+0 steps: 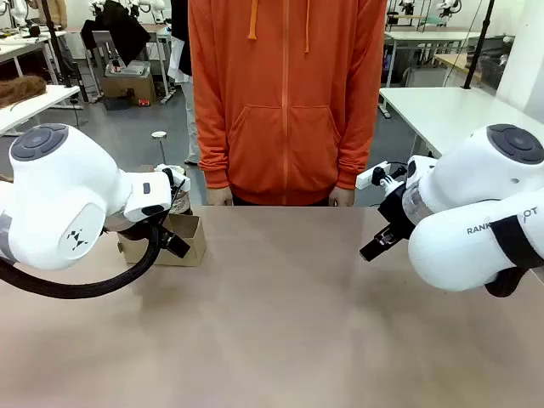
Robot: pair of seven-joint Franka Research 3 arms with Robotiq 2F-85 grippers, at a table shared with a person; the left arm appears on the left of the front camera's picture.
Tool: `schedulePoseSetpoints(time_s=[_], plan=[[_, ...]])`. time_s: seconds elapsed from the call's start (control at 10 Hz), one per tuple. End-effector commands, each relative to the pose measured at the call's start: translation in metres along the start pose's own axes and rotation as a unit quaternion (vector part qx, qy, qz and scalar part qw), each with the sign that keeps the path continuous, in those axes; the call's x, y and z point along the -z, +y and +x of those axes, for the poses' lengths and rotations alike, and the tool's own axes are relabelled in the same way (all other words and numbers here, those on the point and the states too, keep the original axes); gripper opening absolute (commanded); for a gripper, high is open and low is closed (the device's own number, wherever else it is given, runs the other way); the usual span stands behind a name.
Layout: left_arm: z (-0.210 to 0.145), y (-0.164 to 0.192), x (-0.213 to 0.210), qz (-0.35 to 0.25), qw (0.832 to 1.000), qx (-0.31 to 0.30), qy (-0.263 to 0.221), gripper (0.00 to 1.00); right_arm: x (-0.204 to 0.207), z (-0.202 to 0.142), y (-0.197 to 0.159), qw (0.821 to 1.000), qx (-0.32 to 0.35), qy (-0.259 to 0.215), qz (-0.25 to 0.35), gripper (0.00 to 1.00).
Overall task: Pour a drink into a cup and package it in a carrier.
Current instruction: Pick up the 600 ml Paper Cup and place it in the middle top area of the table.
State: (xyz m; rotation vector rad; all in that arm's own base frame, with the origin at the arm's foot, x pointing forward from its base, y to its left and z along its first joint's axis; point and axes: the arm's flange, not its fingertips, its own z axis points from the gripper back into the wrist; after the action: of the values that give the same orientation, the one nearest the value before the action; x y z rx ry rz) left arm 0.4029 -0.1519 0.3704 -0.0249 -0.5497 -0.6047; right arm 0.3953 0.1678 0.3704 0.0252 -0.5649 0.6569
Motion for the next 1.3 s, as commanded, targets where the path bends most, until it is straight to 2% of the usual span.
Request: schedulePoseSetpoints(time_s=[0.0, 0.7, 0.8, 1.0, 1.2], plan=[[0.000, 0.000, 0.000, 0.000, 1.000, 0.000, 0.000, 1.00, 0.000, 0.000, 0.000, 1.000, 0.000, 0.000, 0.000, 1.00], [0.000, 0.000, 0.000, 0.000, 1.000, 0.000, 0.000, 1.00, 0.000, 0.000, 0.000, 1.000, 0.000, 0.000, 0.000, 1.00], [0.000, 0.000, 0.000, 0.000, 1.000, 0.000, 0.000, 1.00, -0.012, 0.023, -0.008, 1.000, 0.004, -0.007, 0.007, 1.00], [0.000, 0.000, 0.000, 0.000, 1.000, 0.000, 0.000, 1.00, -0.052, 0.100, -0.063, 0.999, 0.005, -0.038, 0.019, 1.00], [0.000, 0.000, 0.000, 0.000, 1.000, 0.000, 0.000, 1.00, -0.091, 0.149, -0.121, 0.996, -0.027, -0.039, 0.076, 1.00]])
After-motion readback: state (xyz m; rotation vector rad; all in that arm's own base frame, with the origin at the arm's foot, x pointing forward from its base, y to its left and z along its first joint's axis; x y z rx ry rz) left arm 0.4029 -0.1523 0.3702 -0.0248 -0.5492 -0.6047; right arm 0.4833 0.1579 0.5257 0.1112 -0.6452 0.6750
